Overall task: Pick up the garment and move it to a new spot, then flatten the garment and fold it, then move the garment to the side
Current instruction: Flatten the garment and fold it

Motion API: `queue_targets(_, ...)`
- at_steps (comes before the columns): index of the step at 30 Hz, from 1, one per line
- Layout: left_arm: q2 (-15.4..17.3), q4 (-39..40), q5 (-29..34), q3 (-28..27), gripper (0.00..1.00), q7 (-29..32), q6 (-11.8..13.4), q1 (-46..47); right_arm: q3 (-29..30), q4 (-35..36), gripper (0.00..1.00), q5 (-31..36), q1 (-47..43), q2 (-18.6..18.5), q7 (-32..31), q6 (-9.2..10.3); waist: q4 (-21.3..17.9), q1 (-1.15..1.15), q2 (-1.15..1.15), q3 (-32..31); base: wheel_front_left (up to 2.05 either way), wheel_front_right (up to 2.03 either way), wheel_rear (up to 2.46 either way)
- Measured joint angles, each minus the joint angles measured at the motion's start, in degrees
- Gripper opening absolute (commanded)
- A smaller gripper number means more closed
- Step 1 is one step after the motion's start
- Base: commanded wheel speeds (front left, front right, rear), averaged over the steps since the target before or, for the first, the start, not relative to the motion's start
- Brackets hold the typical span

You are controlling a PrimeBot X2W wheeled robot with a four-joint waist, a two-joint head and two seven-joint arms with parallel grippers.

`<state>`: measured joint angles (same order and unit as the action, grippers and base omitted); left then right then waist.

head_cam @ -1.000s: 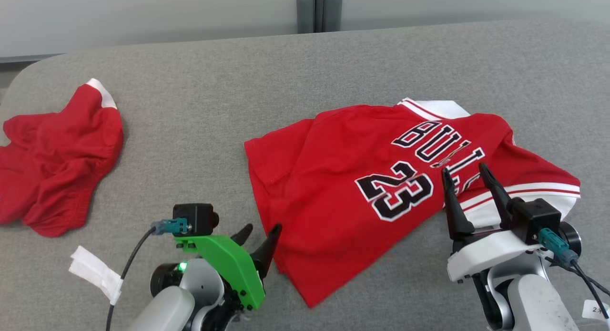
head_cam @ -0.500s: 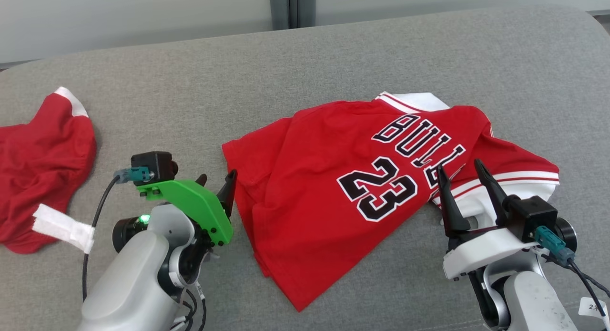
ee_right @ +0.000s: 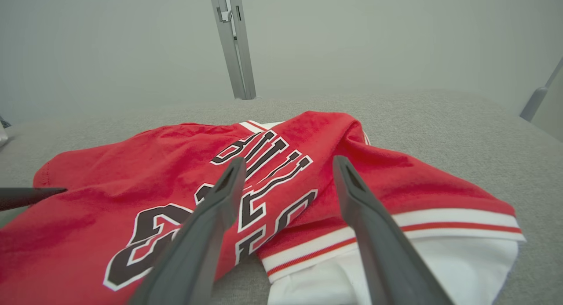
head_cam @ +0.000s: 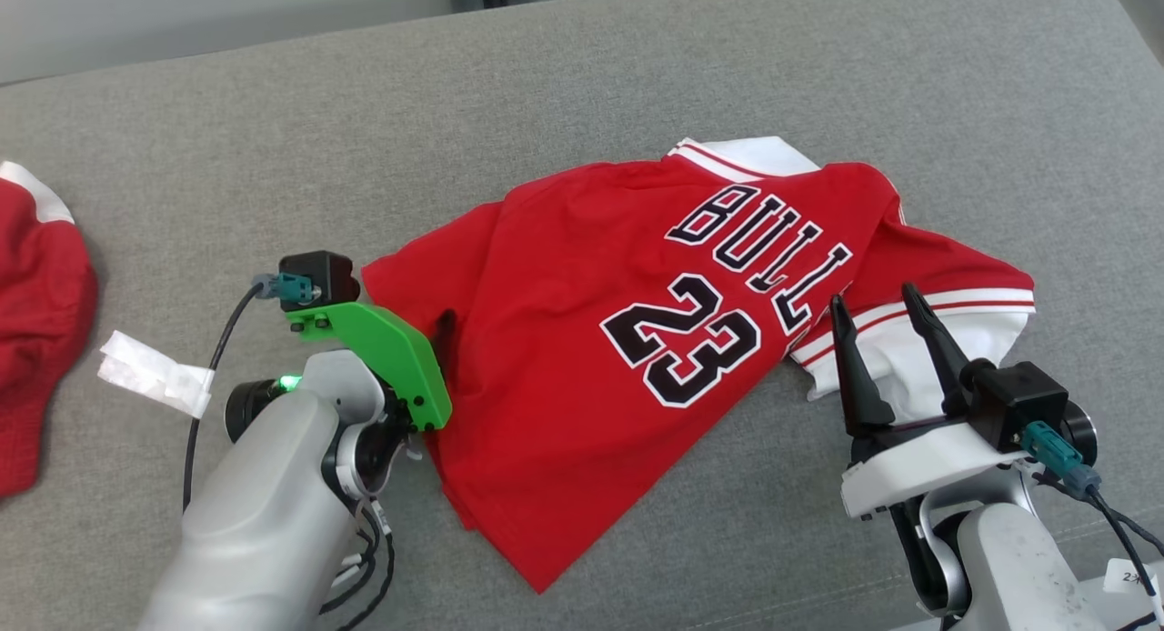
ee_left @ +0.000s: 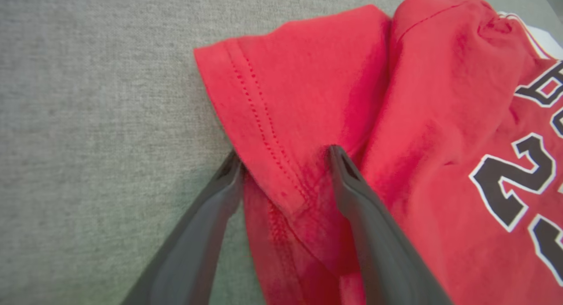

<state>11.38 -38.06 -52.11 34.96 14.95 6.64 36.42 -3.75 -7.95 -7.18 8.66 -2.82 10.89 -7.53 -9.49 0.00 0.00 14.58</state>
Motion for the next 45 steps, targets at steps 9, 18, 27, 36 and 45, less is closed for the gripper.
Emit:
queue_targets(9,2.48,-5.65,4.59,-0.87,0.00,-9.23,-2.16,9.96,0.18,0.36,1.00,-0.51,1.08,-0.02,0.91,0.00,-1.60,0.00,0.00,4.12,0.00,0.00,0.00)
queue_targets(18,6.31,-11.70,7.81,-2.40,0.00,-16.38,-3.34,20.82,-0.90,0.57,1.00,-0.68,2.59,-0.02,1.83,0.00,-3.35,0.00,0.00,8.19,0.00,0.00,0.00)
queue_targets(27,3.82,-17.41,8.01,-1.94,1.00,-21.57,-5.65,23.10,-0.31,-0.41,1.00,-0.25,3.11,0.01,2.05,0.00,-3.51,0.00,0.00,9.40,0.00,0.00,0.00)
queue_targets(36,0.73,-16.63,7.49,-0.18,1.00,-25.14,-8.69,15.14,-0.49,-0.76,1.00,0.80,2.14,0.02,1.12,0.00,-0.18,0.00,0.00,4.87,0.00,0.00,0.00)
queue_targets(45,-0.40,-9.94,6.06,2.05,1.00,-22.48,-8.10,3.63,-0.79,-0.29,1.00,1.03,0.36,0.03,-0.49,0.00,3.94,0.00,0.00,-0.54,0.00,0.00,0.00)
